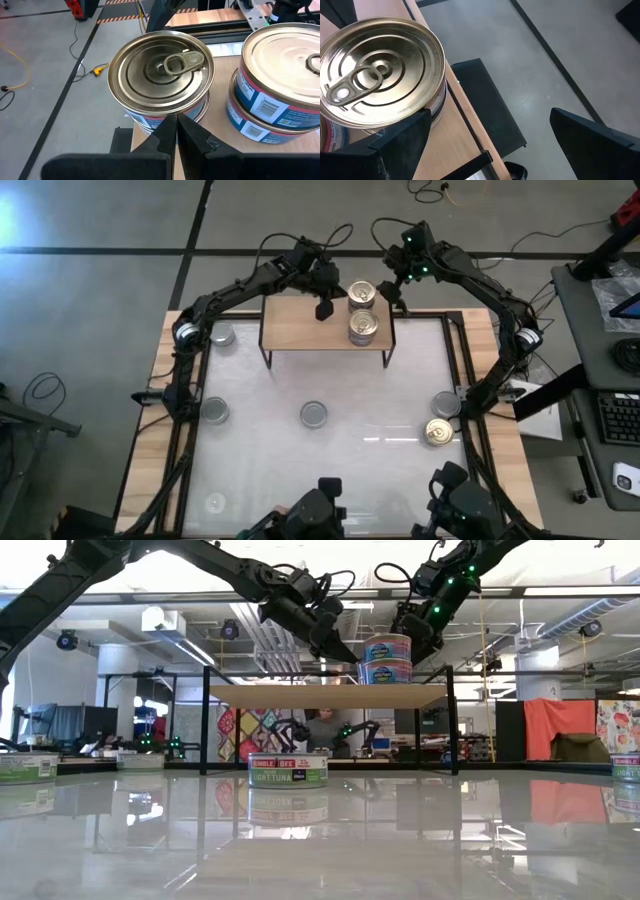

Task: Stack canned seafood by type on shelf
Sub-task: Stack the blue tuna can on top of the blue tuna can on the shelf

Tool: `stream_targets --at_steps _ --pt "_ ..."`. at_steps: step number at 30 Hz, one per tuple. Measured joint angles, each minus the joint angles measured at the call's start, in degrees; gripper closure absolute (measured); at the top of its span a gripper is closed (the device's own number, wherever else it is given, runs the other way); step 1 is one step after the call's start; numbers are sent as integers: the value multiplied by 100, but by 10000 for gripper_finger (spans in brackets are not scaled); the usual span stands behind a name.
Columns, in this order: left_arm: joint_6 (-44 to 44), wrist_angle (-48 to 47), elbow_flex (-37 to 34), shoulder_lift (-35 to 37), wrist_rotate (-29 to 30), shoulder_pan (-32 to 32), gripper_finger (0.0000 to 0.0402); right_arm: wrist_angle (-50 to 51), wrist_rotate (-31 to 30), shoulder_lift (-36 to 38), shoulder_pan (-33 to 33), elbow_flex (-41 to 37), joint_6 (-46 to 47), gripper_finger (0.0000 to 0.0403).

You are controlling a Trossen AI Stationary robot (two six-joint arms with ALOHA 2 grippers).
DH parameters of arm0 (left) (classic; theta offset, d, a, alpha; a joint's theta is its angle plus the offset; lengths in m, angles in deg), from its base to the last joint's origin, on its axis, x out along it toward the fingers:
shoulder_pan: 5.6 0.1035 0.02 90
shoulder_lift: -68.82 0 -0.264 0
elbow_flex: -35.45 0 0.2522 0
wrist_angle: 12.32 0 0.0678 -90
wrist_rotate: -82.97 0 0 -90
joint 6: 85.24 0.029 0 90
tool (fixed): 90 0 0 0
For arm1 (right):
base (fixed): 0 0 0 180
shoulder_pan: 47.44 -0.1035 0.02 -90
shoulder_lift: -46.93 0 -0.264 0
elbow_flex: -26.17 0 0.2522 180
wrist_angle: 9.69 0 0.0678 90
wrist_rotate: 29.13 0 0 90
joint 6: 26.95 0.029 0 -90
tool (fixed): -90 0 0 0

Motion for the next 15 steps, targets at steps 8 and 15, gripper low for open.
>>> stream_targets --at_steps 8,15 --pt "1 -30 0 0 1 -2 401 161 20 -2 -2 -2 7 3" --pt "25 -56 0 0 3 -2 402 166 17 -4 -2 -2 -6 3"
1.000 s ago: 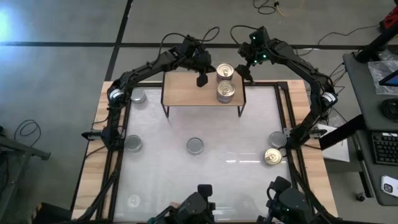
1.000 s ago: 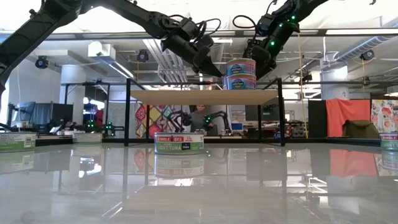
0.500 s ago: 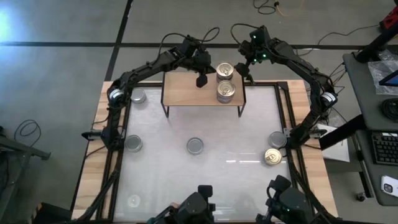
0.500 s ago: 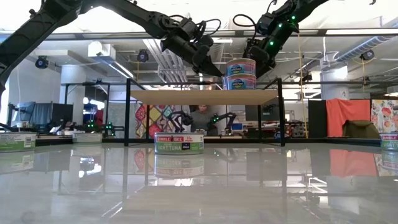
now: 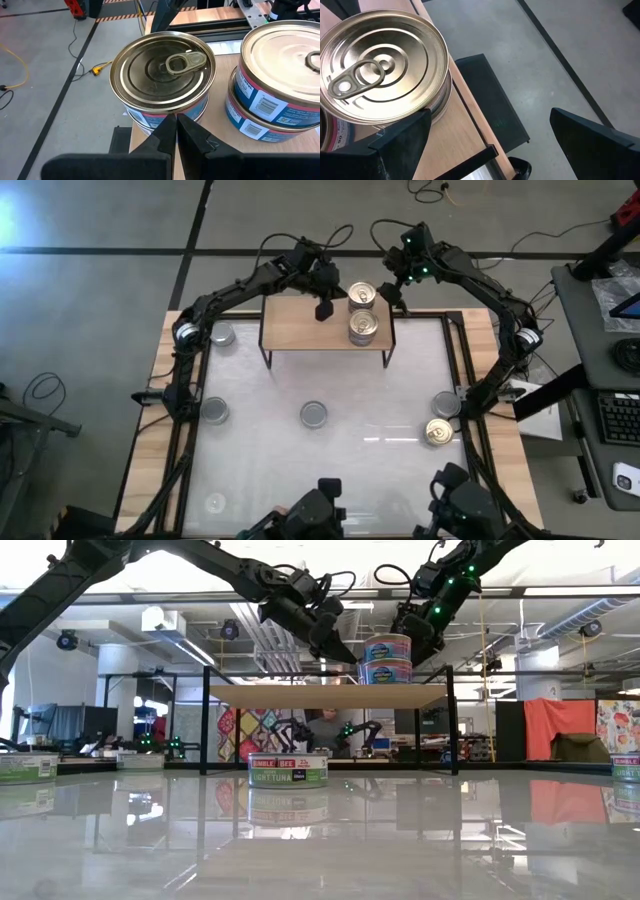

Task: Stack canned seafood by type on shelf
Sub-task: Stack the blue tuna can on top of the blue tuna can on the shelf

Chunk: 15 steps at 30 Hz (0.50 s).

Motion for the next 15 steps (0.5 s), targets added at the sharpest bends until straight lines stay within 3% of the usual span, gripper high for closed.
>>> stream_targets --at_steps 8,15 --pt "90 -198 0 23 4 0 402 98 0 2 0 24 -70 3" --pt "255 -1053 0 452 11 -16 402 188 -1 51 2 228 -172 3"
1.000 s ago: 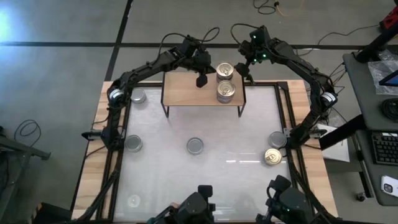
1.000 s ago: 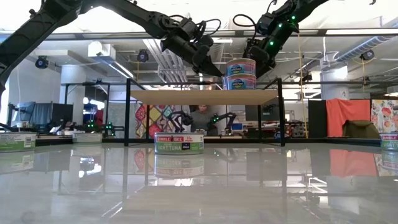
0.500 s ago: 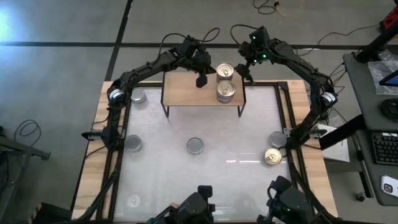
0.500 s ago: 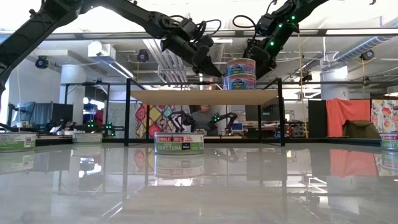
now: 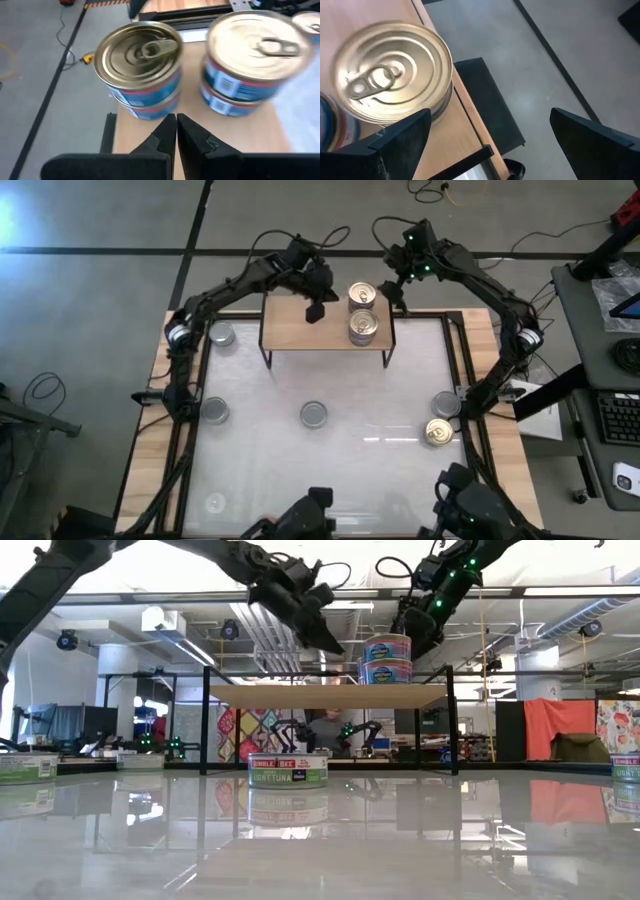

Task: Stack canned seafood by type on shelf
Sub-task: Stack the blue tuna can on top of the blue tuna can on the shelf

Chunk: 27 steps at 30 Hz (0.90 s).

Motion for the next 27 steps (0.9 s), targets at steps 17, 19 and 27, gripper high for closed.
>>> stream_targets --at_steps 17,19,27 --pt "-629 861 -3379 2732 -9 -948 402 1305 -4 1067 -624 71 42 2" --pt "-958 954 -3669 2985 387 -1058 402 1351 -3 1281 -875 68 184 3" --pt "-2155 855 -5060 4231 1239 -1935 402 1335 -6 1939 -2620 -224 1404 3"
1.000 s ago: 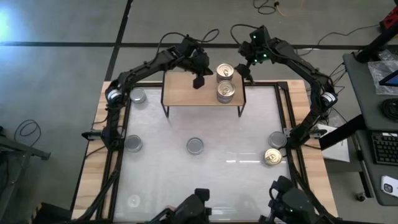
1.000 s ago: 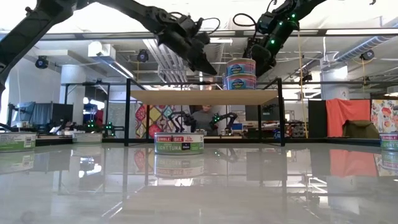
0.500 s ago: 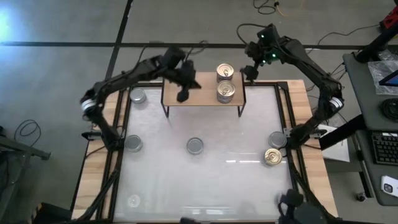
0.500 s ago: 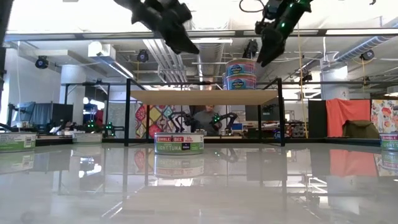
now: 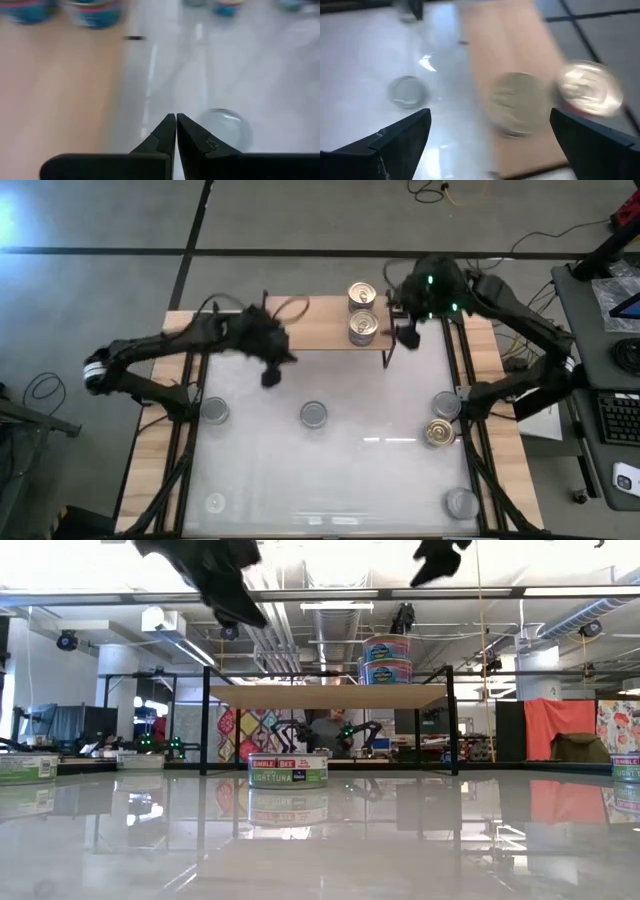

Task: Stack canned seafood by type on shelf
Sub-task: Stack the blue tuna can on top of the blue tuna can on the shelf

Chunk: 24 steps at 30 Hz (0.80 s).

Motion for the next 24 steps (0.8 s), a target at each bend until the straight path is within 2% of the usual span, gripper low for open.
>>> stream_targets --at_steps 6,10,13,19,21,24 --pt "-1442 38 -1003 1024 937 -1499 402 -481 -154 154 -1638 -262 973 3" --pt "-2716 -137 -1467 1421 1147 -2551 402 -872 -831 90 -2639 -484 1487 3" --pt "-3528 -138 -1762 1552 1756 -3415 402 -957 -1234 -81 -3179 -612 2027 3" --pt "-4846 121 -2182 1463 3126 -4884 402 -335 -1500 -488 -3537 -841 3569 3" --pt "-5048 439 -2324 1364 3484 -5285 402 73 -1753 -612 -3528 -1004 4297 3" --pt "-5079 1159 -2543 1172 3913 -5750 402 811 -1826 -839 -3471 -1319 5570 3"
